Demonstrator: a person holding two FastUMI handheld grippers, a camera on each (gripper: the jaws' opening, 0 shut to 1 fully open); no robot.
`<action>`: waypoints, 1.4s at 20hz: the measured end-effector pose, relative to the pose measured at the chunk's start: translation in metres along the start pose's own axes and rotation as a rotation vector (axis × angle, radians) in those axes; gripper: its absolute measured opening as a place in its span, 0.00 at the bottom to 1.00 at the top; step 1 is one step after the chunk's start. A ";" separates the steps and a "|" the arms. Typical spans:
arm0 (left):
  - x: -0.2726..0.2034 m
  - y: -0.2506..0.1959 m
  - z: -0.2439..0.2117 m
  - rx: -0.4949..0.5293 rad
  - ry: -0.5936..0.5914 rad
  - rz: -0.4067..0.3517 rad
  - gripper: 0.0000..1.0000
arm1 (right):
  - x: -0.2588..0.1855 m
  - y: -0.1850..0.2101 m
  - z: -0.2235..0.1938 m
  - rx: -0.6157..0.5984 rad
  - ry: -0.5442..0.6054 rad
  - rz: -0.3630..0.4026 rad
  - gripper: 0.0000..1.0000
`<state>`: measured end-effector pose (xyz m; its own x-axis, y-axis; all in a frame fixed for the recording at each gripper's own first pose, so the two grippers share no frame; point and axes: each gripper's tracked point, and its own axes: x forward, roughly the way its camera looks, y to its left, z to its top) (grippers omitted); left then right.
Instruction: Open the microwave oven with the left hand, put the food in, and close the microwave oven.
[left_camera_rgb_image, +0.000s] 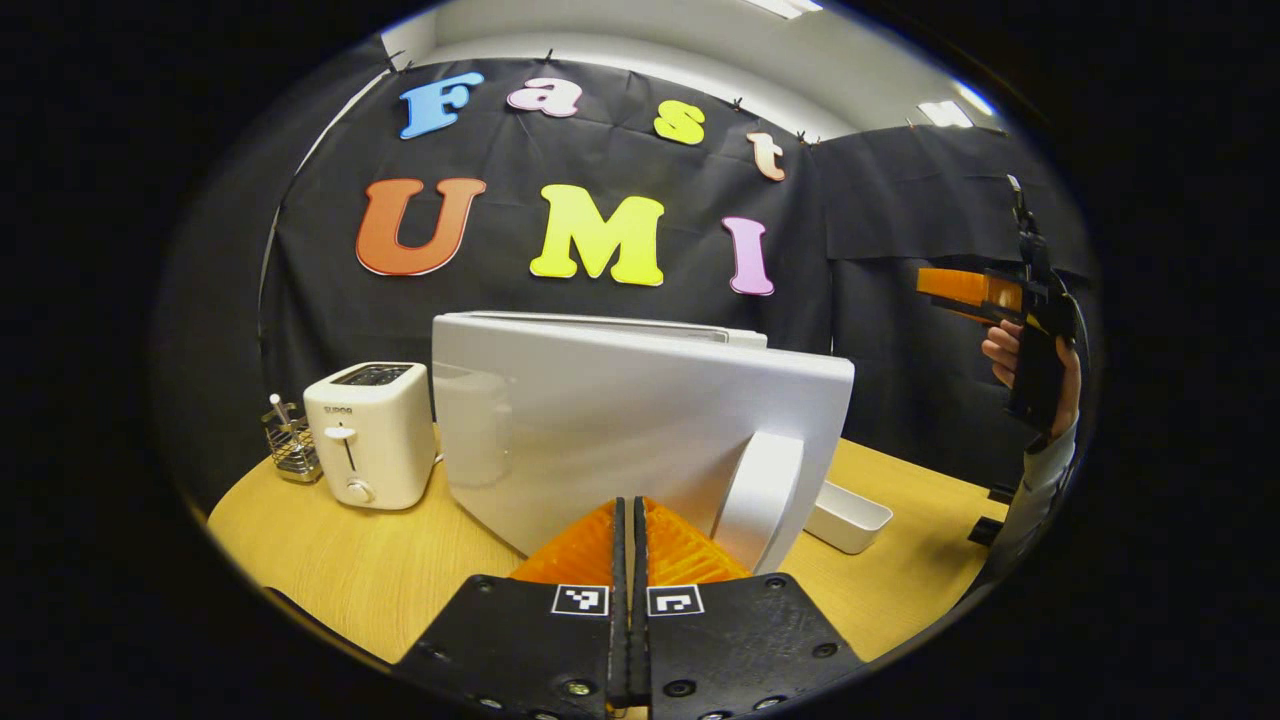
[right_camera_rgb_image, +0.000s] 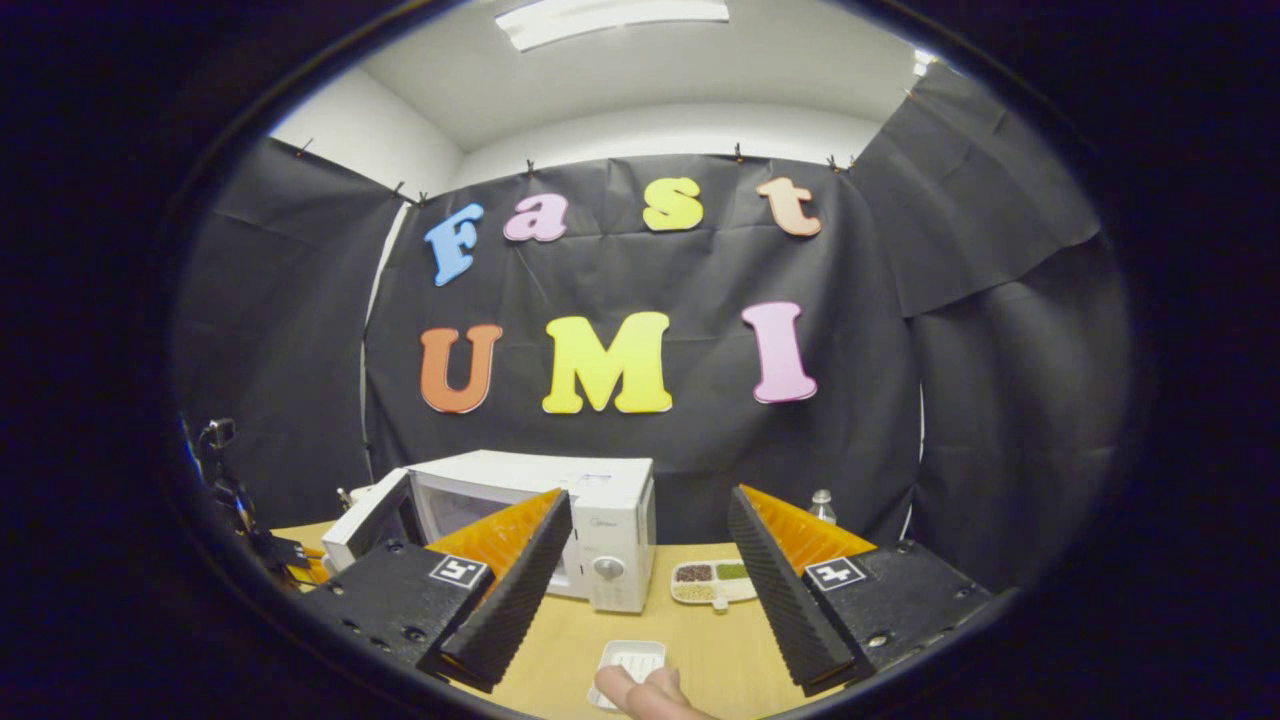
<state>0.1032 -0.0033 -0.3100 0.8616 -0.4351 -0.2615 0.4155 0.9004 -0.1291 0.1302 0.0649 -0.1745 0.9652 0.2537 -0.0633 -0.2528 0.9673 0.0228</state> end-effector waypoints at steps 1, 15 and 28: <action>0.008 -0.005 0.000 0.002 0.005 -0.005 0.00 | 0.001 -0.007 -0.002 0.005 0.003 -0.003 0.96; 0.121 -0.030 0.025 -0.019 -0.067 0.039 0.00 | -0.001 -0.058 -0.011 0.011 0.007 -0.024 1.00; 0.201 -0.019 0.046 -0.010 -0.058 0.208 0.00 | -0.032 -0.030 0.007 0.042 0.025 -0.017 0.96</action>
<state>0.2815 -0.1079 -0.3163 0.9439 -0.2389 -0.2282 0.2244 0.9705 -0.0879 0.1077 0.0275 -0.1661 0.9673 0.2379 -0.0886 -0.2328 0.9704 0.0635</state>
